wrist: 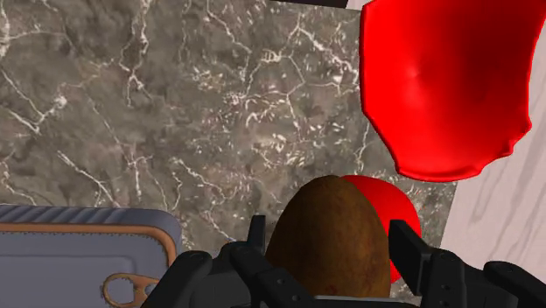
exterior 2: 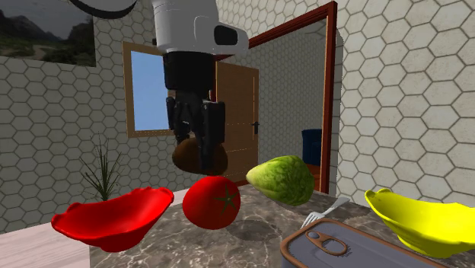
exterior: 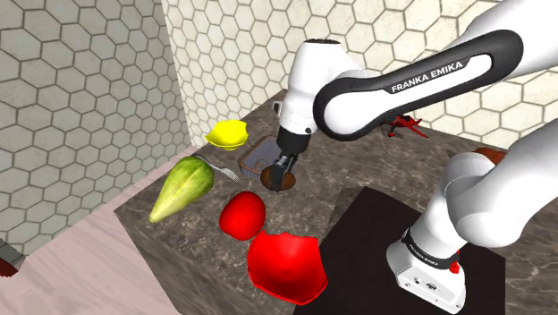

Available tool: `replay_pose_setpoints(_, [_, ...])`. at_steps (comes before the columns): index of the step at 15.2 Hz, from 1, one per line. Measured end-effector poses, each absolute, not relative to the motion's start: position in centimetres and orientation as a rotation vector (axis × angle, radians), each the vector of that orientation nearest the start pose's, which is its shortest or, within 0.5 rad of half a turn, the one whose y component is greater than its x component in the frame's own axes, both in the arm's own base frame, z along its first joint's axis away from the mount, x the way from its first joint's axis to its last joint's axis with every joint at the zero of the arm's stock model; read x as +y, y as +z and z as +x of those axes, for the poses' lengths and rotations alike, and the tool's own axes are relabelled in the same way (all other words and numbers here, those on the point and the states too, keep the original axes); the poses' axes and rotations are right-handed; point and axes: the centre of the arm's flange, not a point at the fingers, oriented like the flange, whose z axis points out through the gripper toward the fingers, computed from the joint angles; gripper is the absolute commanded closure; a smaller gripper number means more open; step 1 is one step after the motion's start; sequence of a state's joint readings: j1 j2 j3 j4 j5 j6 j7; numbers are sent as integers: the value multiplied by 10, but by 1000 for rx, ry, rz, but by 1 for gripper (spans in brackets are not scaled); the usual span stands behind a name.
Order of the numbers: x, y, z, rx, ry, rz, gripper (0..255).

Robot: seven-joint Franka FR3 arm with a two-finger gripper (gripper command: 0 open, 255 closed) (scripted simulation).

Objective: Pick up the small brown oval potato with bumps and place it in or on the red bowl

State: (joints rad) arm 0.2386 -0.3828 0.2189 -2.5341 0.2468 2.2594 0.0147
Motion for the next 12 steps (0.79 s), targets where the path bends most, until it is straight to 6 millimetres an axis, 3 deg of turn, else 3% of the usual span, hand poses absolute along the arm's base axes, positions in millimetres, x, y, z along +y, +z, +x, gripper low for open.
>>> replay_pose_setpoints(12, [293, 418, 252, -426, -115, -2971, 255])
